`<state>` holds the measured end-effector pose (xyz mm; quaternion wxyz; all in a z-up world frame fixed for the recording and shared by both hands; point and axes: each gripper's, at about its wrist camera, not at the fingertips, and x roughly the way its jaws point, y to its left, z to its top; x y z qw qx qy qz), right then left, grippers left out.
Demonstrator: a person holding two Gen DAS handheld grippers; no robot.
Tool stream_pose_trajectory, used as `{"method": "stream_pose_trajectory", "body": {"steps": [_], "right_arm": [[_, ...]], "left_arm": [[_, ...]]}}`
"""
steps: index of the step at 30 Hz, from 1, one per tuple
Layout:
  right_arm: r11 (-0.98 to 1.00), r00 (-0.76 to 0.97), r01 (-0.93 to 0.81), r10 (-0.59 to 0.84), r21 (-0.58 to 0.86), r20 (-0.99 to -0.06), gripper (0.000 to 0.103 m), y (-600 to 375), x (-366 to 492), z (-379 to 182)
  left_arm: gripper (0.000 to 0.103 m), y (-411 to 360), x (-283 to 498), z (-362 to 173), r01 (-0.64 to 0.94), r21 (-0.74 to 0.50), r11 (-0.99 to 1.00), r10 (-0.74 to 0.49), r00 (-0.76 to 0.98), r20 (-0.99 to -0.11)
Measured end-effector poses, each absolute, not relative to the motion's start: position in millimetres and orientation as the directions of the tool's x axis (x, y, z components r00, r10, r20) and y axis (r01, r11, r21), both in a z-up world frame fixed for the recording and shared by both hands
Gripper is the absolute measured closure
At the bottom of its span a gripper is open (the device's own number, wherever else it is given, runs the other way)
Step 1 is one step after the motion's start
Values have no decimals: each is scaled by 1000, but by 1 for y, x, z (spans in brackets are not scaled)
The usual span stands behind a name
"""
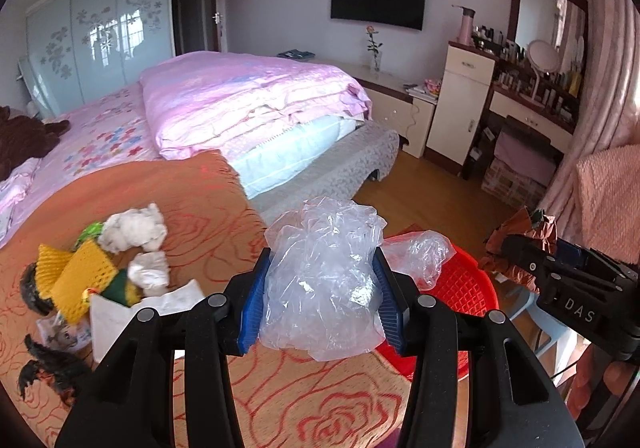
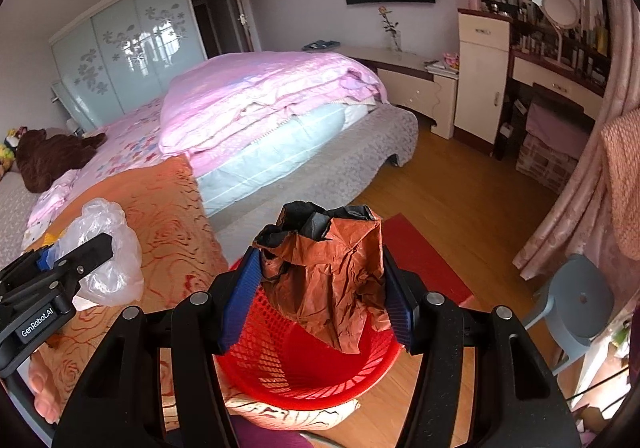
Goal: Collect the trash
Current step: 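Carry both held bags over the red basket with both tools, then open both tools to drop the bags into the red basket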
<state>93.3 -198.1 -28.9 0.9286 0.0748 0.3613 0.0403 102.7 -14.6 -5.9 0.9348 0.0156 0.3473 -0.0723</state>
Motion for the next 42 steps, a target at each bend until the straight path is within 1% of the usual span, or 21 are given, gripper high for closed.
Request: {"method": "stream_pose_trajectory", "body": {"steps": [8,16,19,24,25,31,35,42], "right_arm": [[985,715,-3,123,173,-688,46,-209,101,-44],[977,670,5,156,214,-726,43,-217,114,-67],[974,660,3,167,225,-733,39,-217,116,-72],[971,650,0,181,238,-739,33,-216,117,-76],[971,648,1,182,240,-740,32,-216,118,-77],[970,645,12,176,241,-744,29,-218,118,-79],[970,644,10,179,242,-744,27,-219,118,-79],[971,645,9,177,239,-743,21,-216,115,-80]], "left_arm": [[57,-42,119,-23,183,-21,983,-147,714,-685],[57,-61,133,-42,206,-6,979,-147,678,-721],[53,-63,137,-48,212,-7,977,-150,665,-732],[44,-62,137,-51,214,-10,977,-152,660,-736],[40,-62,137,-51,212,-6,977,-148,662,-735],[31,-57,138,-49,194,-19,981,-146,667,-731],[31,-53,137,-46,179,-20,984,-137,674,-726],[31,-42,136,-44,145,-31,989,-122,682,-721]]}}
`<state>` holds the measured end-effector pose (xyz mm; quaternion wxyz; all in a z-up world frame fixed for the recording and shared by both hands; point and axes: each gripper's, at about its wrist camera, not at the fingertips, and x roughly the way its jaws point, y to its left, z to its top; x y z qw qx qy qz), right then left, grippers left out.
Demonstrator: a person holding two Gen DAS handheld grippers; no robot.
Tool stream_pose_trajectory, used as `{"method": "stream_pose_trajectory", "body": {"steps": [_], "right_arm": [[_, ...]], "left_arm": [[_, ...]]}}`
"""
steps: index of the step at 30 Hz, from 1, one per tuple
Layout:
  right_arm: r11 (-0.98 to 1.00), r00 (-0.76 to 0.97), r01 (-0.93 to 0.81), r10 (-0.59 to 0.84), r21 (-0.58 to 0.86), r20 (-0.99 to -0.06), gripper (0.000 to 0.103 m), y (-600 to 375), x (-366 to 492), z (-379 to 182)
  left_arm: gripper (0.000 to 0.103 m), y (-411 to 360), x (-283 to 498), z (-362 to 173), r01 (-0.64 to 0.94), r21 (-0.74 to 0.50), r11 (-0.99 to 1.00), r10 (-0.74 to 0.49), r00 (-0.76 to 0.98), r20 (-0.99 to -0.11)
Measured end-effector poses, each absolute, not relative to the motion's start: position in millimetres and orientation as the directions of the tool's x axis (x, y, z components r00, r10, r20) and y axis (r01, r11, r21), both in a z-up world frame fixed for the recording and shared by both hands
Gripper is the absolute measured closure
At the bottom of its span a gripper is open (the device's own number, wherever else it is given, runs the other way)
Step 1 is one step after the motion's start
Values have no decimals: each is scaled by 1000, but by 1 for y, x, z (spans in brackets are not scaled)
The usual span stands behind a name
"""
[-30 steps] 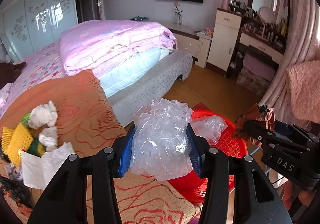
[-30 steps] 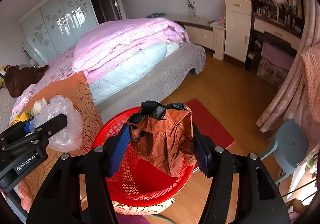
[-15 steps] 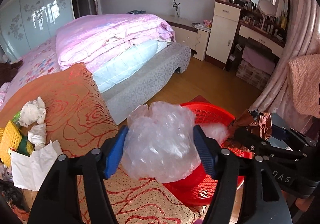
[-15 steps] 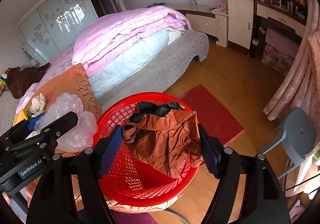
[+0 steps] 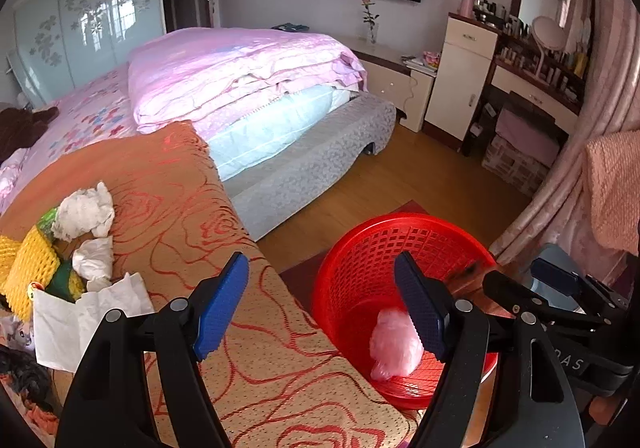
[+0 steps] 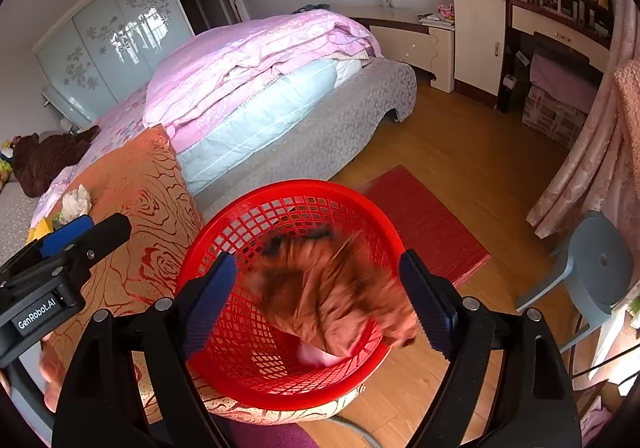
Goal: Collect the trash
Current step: 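Open both tools to drop the bags into the red basket, then move the left tool to the bed and grasp the black plastic bag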
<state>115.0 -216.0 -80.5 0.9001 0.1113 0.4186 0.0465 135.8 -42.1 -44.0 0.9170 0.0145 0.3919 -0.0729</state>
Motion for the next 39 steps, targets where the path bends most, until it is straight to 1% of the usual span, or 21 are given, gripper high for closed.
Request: {"method": "stream_pose_trajectory", "body": {"steps": [3,16,19,22,31,39], "right_arm": [[972,652,10,171,234,-739,19,-215,113,-80],[983,699,-13,138,181,-702,19,-204,100,-65],[984,711,-23,140,176,-689,19,-199,96,-60],[986,725,-40,139,161,-675,19,-193,91,-54],[978,737,-129,206,164,-644,18,-163,74,-37],[969,728,-186,248,164,-639,18,-138,64,-32]], "left_arm": [[31,-37,134,-43,135,-36,990,-120,685,-719],[31,-14,119,-32,91,-38,995,-92,715,-693],[28,-8,113,-28,73,-32,997,-75,720,-689],[26,1,105,-25,50,-17,999,-48,732,-680],[25,52,77,-20,-65,15,998,59,740,-670],[25,112,49,-18,-232,57,971,212,727,-653]]}}
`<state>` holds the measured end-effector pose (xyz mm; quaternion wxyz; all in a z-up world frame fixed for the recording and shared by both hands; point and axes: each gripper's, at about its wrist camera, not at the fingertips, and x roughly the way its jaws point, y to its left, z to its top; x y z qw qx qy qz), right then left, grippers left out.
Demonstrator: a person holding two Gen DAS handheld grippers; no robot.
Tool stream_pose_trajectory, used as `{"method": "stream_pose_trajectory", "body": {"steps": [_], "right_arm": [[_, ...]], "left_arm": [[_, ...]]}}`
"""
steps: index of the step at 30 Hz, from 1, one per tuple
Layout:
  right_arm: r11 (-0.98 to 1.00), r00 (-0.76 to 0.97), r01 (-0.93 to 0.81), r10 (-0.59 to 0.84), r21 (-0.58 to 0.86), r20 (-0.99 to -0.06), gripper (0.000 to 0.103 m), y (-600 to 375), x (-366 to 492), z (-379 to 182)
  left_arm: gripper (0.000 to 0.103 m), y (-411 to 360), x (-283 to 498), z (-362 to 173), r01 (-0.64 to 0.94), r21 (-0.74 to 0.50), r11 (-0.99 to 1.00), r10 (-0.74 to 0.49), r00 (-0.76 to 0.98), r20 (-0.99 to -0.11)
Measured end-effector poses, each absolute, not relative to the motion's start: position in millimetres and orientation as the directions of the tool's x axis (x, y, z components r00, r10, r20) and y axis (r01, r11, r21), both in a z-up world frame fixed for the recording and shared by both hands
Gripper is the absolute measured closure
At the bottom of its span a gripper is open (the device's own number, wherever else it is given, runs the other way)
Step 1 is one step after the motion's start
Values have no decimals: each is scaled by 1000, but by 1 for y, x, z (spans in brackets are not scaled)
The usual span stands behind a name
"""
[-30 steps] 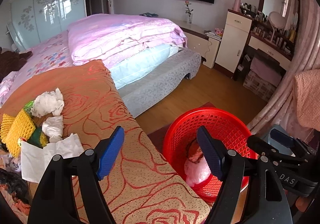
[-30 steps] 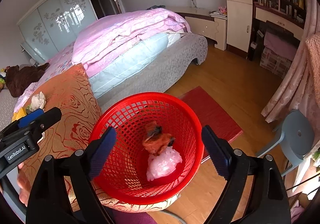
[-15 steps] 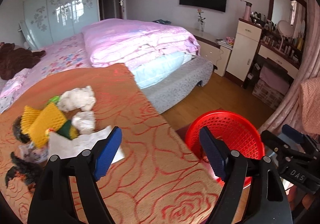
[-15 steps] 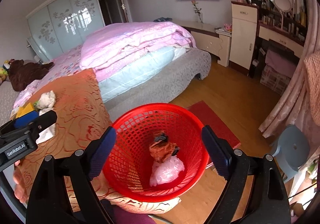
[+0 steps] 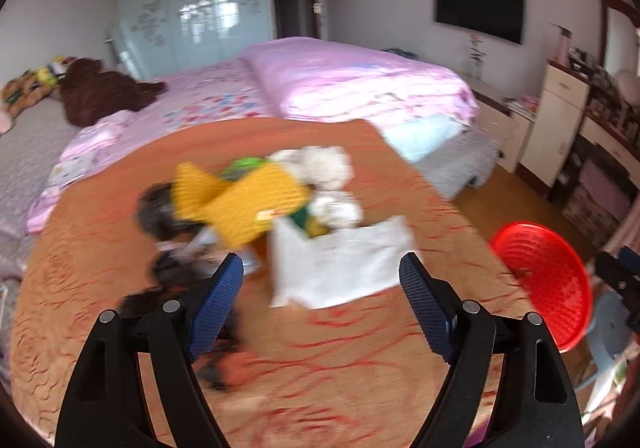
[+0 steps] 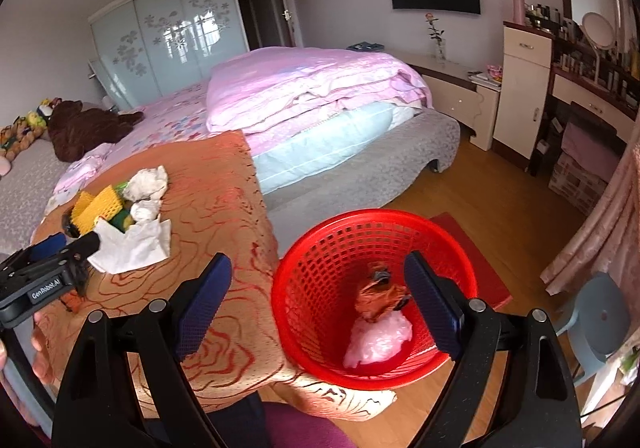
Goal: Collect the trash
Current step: 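Move the left tool to the bed and grasp the black plastic bag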
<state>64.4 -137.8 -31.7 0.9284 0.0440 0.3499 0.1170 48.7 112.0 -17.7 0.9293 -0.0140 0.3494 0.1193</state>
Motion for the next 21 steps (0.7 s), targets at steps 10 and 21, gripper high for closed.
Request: {"method": "stream_pose_trajectory", "body": {"steps": [10,21], "right_arm": [[962,706,-221,272,162,-654,18,-121,62,-37],[950,676,-262,305,168,-671,18,-100,62,-42]], "left_arm": [[25,179,28,-31,-396,54,917,327,665,-672],[26,208,10,-49,-424,10,906,310,645,-698]]}}
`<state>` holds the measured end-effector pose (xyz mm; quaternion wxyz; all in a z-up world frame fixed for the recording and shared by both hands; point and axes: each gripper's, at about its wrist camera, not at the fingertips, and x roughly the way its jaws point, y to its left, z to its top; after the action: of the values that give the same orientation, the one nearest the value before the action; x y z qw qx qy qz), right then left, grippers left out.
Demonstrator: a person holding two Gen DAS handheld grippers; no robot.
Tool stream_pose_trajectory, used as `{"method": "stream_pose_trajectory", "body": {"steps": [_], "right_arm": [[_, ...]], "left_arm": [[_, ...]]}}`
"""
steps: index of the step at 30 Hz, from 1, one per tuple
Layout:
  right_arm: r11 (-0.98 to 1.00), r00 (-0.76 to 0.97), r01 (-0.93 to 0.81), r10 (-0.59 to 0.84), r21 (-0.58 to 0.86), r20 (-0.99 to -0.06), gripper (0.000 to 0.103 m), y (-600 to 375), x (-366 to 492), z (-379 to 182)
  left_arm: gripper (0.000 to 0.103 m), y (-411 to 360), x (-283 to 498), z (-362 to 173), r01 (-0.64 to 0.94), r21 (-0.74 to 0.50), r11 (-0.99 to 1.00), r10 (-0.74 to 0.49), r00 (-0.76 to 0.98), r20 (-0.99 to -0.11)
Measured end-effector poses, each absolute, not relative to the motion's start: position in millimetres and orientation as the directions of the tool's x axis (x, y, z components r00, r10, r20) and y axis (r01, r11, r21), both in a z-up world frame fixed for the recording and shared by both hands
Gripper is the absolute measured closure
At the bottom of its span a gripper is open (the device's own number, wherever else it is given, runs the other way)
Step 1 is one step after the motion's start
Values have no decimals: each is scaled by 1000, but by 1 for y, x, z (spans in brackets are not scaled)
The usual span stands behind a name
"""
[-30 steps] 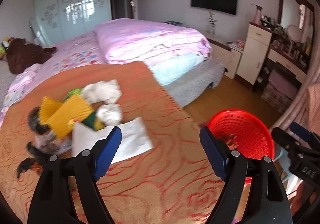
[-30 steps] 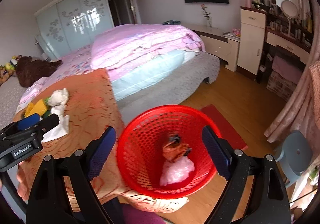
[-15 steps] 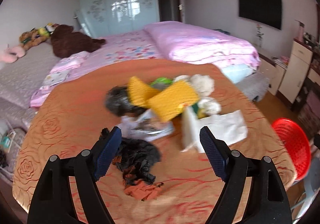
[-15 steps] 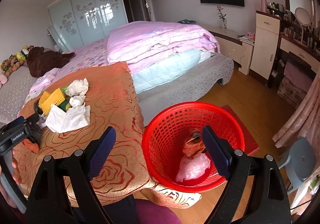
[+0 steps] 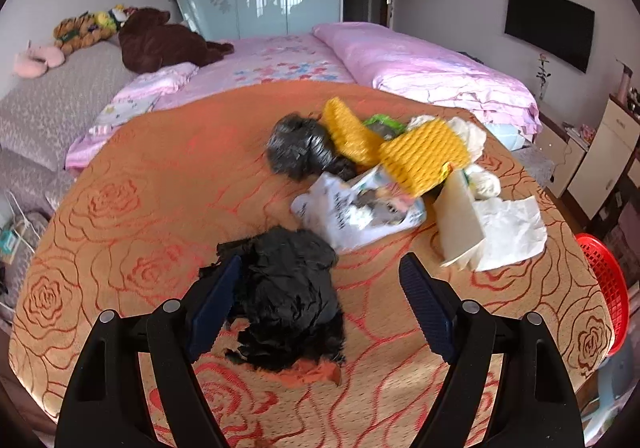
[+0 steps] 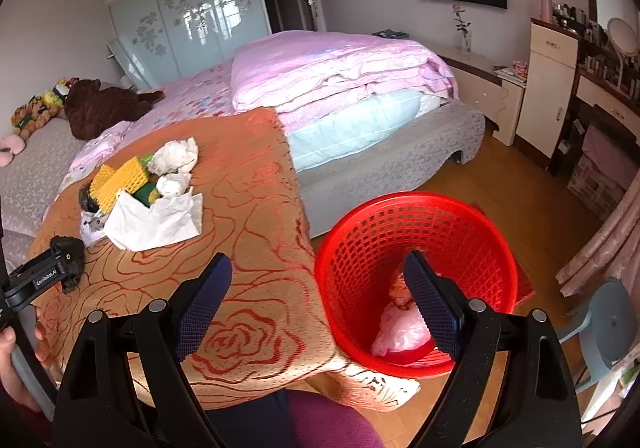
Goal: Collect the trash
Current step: 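Move the left tool to the bed and grasp the black plastic bag, then grasp the white tissue with the right tool while the left tool holds the black bag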
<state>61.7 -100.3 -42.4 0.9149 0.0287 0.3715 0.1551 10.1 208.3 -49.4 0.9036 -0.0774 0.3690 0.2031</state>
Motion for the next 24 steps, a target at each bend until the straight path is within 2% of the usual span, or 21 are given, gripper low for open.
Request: {"method": "stream_pose_trajectory", "body": {"steps": [3,6,8,14,24], "right_arm": [[944,669,-287,318,160,-672,18,-88,61,-42],[938,664,-308,330,157,-671,18,-77,60,-42],[934,661,-320,339,156,-670,18,-71,60,-41],[917,652,-367,372,155,-661,18,-44,61,-36],[862,594,-477,459,170,-661,18,20,67,-33]], "left_arm": [[39,214,8,-54,-429,5,903,306,636,-708],[59,216,5,-54,-432,12,902,315,638,-703],[65,219,4,-53,-432,-7,902,303,645,-702],[71,220,-1,-51,-418,-19,908,288,660,-694],[71,226,-12,-35,-426,-58,903,280,684,-673]]}}
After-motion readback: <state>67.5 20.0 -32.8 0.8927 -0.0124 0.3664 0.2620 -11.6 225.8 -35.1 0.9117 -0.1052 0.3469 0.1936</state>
